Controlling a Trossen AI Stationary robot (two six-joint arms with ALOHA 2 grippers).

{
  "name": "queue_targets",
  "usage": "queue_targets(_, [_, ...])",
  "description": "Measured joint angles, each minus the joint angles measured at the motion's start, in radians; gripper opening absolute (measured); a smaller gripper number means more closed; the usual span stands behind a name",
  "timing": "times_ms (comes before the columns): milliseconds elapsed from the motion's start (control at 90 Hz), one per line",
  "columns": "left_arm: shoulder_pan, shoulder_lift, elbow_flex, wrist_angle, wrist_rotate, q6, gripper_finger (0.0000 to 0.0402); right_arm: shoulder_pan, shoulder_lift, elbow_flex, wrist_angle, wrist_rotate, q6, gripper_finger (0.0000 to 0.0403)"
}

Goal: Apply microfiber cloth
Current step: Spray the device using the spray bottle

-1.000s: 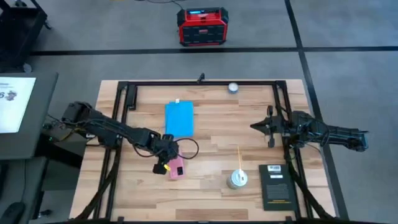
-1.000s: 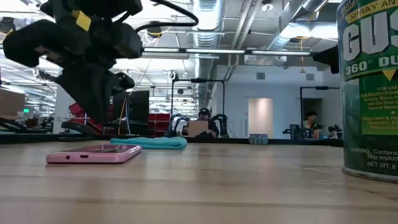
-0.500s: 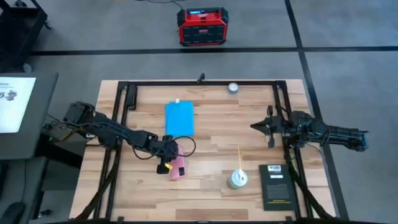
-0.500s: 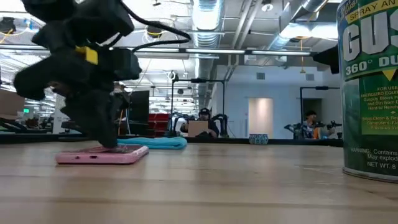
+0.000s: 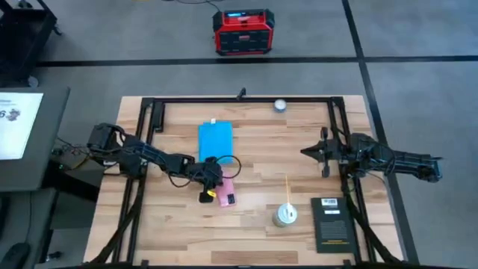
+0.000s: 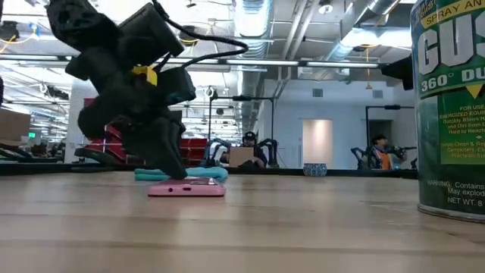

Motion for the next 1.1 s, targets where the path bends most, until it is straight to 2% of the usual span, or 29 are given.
queue_targets(300, [0.074, -0.014, -0.001, 0.043, -0.006, 0.048, 0.0000, 0.000, 0.000, 0.000, 0.000, 0.000, 0.000, 0.0000])
queue_targets(511, [0.057, -0.058, 0.000, 0.141, 0.103, 0.049, 0.0000, 0.000, 0.000, 0.000, 0.006, 0.001, 0.000, 0.0000])
queue_targets(667, [0.055, -0.203, 0.001, 0.151, 0.129, 0.076, 0.0000, 0.000, 0.000, -0.001, 0.075, 0.001, 0.000, 0.0000])
queue_targets(833, [0.062, -0.409, 0.002, 0.071, 0.128, 0.077, 0.0006, 0.000, 0.000, -0.001, 0.171, -0.039, -0.001, 0.0000])
queue_targets(989, [0.065, -0.590, 0.003, -0.074, 0.119, 0.002, 0.0039, 0.000, 0.024, 0.004, 0.230, -0.057, -0.001, 0.0009])
queue_targets(1100, [0.065, -0.682, 0.003, -0.157, 0.098, -0.074, 0.0070, 0.000, 0.099, 0.050, 0.238, -0.056, -0.004, 0.0026])
